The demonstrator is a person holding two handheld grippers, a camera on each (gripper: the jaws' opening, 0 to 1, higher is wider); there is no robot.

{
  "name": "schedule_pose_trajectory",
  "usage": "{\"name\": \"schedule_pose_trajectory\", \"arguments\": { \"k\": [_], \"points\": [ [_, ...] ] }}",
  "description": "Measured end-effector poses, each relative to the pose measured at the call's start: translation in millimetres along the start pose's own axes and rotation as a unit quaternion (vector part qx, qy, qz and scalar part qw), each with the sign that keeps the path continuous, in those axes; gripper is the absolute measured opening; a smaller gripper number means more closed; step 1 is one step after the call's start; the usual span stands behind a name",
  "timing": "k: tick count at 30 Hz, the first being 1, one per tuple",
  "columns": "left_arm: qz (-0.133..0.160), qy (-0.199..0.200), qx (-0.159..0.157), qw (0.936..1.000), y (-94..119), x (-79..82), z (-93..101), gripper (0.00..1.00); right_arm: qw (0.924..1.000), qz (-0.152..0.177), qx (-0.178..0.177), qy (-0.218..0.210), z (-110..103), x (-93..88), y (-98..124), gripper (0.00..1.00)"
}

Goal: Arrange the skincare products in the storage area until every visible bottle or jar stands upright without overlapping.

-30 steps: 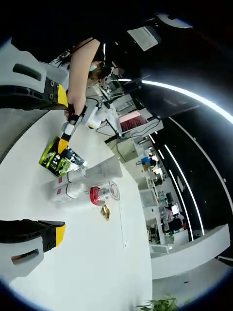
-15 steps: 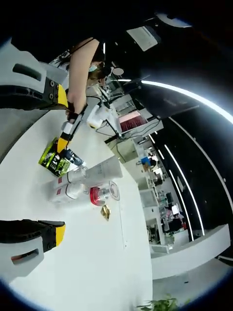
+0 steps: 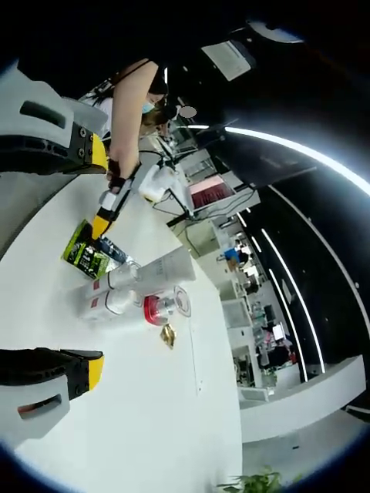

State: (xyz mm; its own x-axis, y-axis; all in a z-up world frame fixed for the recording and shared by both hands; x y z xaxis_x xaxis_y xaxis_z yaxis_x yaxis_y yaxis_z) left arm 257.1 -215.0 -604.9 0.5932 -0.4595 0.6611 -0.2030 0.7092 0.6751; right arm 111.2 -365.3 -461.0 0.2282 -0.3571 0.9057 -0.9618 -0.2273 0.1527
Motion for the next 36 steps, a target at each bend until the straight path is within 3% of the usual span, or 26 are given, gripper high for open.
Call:
{"name": "schedule_pose_trajectory", "arguments": {
  "k": [11, 19, 36],
  "points": [
    [0.007, -0.03, 0.014, 0.9994, 6.7, 5.9, -0.6, 0.31, 1.0, -0.003, -0.001, 0.003, 1.7, -3.2, 1.0, 0.99],
    [0.023, -0.044, 0.007, 0.9987, 16.1, 11.1, 4.4, 0.39, 0.9999, -0.01, -0.003, 0.009, 2.4, -7.9, 2.7, 0.99],
    [0.104, -0.079, 0.012, 0.9914, 62.7, 28.2, -1.7, 0.59, 0.9996, -0.023, -0.007, 0.011, 7.6, -24.3, 7.3, 0.99]
  ]
}}
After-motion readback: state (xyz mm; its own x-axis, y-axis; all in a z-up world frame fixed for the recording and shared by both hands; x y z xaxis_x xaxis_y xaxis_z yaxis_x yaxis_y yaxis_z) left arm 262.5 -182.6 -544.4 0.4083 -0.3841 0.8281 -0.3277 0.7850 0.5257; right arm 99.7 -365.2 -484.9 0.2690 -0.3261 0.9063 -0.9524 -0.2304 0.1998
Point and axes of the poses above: the point that each gripper's makers call its tool centre point, and the gripper's own axes: y roughly backward along the fingers, z roughly to its right, x roughly out of its top, the point moved 1 cm from there along y, roughly backward along the fingers, and after that the axes turned 12 degrees about z, right-handed, at the moved point
